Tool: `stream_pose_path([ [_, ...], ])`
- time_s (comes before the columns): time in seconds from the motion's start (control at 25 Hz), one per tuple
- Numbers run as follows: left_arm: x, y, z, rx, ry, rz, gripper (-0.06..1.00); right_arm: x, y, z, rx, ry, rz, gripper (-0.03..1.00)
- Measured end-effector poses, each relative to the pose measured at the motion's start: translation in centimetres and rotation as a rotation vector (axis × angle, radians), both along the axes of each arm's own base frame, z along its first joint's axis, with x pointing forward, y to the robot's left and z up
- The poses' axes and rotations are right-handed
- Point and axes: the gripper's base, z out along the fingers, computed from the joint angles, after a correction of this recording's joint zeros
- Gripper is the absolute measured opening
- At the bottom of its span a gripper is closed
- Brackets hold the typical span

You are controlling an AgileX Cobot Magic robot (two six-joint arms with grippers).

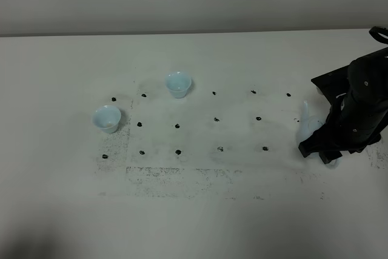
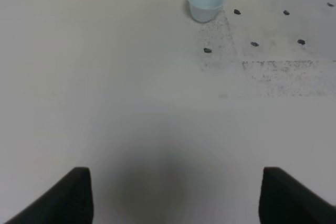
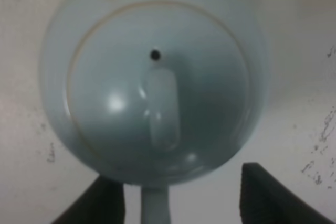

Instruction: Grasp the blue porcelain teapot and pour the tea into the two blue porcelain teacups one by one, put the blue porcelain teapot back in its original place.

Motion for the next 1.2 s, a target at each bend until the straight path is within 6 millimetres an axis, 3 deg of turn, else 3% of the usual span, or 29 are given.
stream_pose_path([
  [0.48, 0.0, 0.0, 0.0, 0.000, 0.000, 0.000, 0.66, 0.3, -0.4, -1.4, -0.007, 0.030, -0.008, 0.50],
  [1.2, 0.0, 0.0, 0.0, 0.001, 0.000, -0.001, 0.66, 0.2, -0.3, -1.0, 0.000, 0.025, -0.014, 0.50],
])
